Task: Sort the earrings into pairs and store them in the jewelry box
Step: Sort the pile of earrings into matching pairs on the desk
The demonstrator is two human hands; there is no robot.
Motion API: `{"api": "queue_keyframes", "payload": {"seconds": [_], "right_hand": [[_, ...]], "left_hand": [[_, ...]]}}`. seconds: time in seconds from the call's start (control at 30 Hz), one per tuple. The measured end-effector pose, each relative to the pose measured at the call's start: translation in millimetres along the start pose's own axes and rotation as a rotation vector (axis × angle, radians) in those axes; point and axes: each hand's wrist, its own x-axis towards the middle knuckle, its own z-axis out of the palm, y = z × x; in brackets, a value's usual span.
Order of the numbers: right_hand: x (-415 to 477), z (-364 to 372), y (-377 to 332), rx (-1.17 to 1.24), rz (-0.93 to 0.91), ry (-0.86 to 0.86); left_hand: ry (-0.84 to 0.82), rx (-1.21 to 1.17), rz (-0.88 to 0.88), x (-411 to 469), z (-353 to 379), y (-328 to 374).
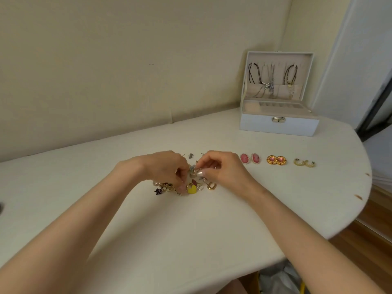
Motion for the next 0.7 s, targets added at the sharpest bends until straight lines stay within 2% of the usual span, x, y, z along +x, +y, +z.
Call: {"api": "queue_keyframes", "payload": {"seconds": [0.1, 0.33, 0.47, 0.7], "right_hand": [[2.6, -2.5, -0.6, 0.109, 0.01, 0.062], [2.4, -1.8, -1.6, 0.162, 0.054, 0.054], [1.2, -3.3, -2.9, 0.147, 0.055, 0.061], [1.3, -5.9, -3.5, 0.148, 0.067, 0.108]], "left_hand": [[0.069, -0.029, 0.022, -3.6, -7.7, -3.9], [0.259, -0.161, 0.024, -5.7, -13.0, -5.4], [0.294, -0.357, -0.02, -5.6, -13.4, -7.1], [0.304, -0.365, 0.031, -2.2, -13.0, -12.4]]}}
